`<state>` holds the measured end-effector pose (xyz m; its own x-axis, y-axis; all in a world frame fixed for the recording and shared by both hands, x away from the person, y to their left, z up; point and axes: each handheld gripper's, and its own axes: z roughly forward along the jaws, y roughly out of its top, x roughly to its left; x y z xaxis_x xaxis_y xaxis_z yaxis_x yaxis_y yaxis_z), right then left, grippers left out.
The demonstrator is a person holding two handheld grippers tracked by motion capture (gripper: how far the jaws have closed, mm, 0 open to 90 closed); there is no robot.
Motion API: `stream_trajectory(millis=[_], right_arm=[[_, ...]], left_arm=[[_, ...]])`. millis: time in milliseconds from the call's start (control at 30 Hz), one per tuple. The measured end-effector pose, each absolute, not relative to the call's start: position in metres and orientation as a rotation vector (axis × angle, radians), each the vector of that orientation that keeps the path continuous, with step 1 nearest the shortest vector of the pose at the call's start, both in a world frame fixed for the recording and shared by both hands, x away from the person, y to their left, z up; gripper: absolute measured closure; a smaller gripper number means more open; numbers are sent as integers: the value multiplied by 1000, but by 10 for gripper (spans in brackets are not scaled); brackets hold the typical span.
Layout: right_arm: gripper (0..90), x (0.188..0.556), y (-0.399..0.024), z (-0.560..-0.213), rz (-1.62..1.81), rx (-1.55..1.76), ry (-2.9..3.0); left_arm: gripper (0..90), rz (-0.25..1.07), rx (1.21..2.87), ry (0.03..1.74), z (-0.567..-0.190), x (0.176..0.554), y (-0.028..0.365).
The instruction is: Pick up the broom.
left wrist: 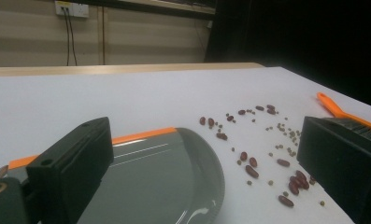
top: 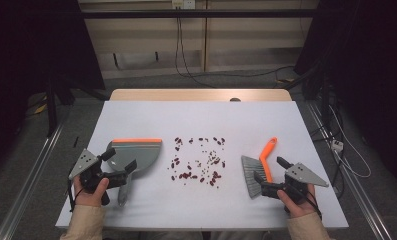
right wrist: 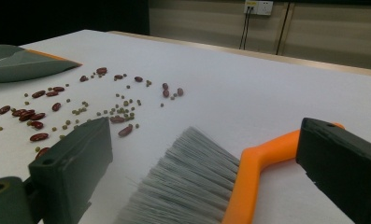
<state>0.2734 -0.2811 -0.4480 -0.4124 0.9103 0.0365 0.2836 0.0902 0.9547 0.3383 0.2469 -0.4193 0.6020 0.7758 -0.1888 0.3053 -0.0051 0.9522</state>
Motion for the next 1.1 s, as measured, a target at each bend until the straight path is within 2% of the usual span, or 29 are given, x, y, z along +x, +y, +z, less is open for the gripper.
stream_trajectory(millis=[333, 733, 1000, 1100], right_arm=[[35, 278, -283, -445, 1304, 1198, 1767], [40, 313, -296, -434, 1161, 1328, 1736], [127, 336, -307, -439, 1075, 1491, 1739], [200, 347, -301, -443, 1024, 1520, 1793]], left_arm=[[38, 476, 1584, 925, -419, 339, 246], [39, 473, 1580, 924, -419, 342, 245], [39, 473, 1589, 921, -419, 343, 243], [39, 471, 1596, 921, -420, 343, 242]])
